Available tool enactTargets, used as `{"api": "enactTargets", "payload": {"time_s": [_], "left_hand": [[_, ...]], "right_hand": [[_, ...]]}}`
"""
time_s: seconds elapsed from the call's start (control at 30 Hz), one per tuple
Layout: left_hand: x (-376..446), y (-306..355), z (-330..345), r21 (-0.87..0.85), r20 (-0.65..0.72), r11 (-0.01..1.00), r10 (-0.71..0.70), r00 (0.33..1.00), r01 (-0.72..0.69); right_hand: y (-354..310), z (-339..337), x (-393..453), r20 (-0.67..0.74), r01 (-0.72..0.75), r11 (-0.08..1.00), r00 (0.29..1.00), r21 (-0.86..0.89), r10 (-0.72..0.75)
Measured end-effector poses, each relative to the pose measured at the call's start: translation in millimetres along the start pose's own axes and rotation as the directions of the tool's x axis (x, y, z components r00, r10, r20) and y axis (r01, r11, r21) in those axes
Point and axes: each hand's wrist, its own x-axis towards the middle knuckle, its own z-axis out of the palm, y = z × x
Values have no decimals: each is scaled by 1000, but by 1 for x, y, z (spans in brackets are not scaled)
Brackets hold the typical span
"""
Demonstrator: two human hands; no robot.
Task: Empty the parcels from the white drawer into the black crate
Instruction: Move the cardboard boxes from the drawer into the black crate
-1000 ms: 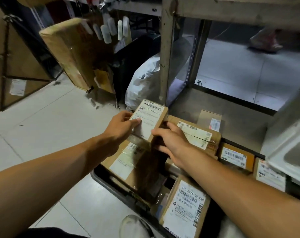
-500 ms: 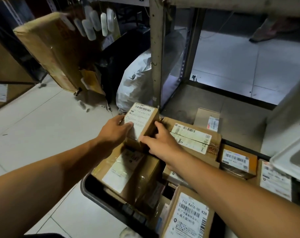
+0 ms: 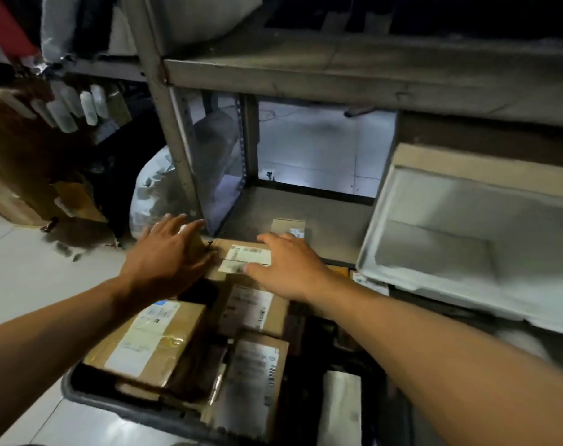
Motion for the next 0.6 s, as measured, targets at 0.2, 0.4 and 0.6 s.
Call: {"api": "enactTargets", "payload": {"time_s": [0.2, 0.4, 0.6], "left_hand": [[10, 77, -12, 211, 130, 959, 162, 978, -187], [44, 95, -17, 343, 264, 903, 172, 949, -259], [107, 111, 24, 216, 264, 938, 211, 941, -271]], "right_hand": [[38, -48, -30, -19, 39, 941, 999, -337, -49], [78, -58, -2, -38, -38, 950, 999, -311, 28], [111, -32, 59, 0, -70, 967, 997, -246, 72]]}}
